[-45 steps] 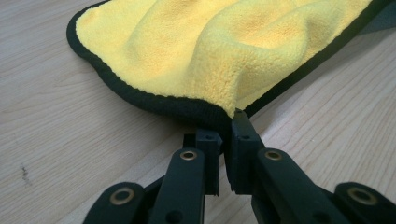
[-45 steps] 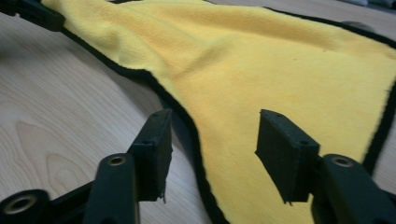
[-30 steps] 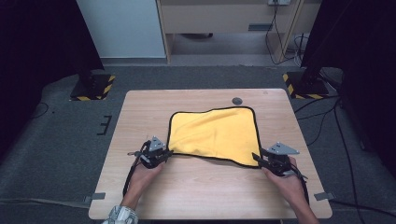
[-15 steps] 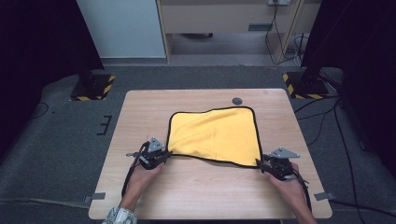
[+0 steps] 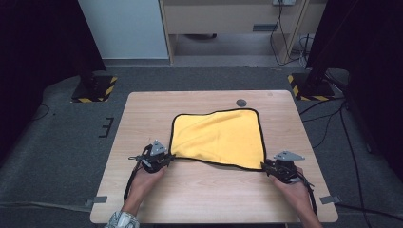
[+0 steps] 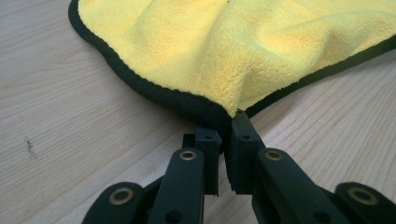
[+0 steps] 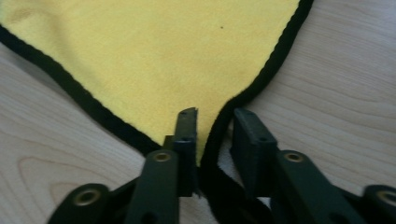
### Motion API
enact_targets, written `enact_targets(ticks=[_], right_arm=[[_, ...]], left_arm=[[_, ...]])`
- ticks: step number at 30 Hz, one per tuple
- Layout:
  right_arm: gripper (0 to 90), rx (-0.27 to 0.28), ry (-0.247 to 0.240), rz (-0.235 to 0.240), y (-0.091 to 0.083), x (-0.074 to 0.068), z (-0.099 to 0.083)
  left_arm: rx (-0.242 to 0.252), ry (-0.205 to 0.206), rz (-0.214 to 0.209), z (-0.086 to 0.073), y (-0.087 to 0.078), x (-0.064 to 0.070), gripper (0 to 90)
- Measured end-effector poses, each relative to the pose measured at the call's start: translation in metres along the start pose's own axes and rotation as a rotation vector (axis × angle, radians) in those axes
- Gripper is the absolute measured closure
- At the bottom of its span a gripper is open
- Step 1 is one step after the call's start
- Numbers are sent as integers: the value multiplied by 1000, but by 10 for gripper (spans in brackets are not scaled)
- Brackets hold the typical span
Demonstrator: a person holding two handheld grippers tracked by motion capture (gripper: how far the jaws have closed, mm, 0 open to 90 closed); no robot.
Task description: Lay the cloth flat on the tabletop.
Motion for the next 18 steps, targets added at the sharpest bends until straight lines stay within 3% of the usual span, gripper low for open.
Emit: enact_targets(ticks=[4, 11, 18], right_arm=[[850, -9, 2, 19, -1, -2, 1], [864, 23, 4, 17, -13, 1, 10], [865, 18, -12, 26, -27, 3, 5]], left_arm=[[1, 3, -2, -1, -2, 2, 845], [3, 4, -10, -2, -3, 4, 845], [-8, 25, -29, -1, -7, 12, 845]])
Point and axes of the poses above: each handheld gripper's, and its own axes: y roughly forward along the jaws, z roughly out of its top, x roughly to its right, the point moved 3 cm from there along y, roughly forward along the jaws, and after that the axes turned 11 degrees about -x, right-handed, at the moved point
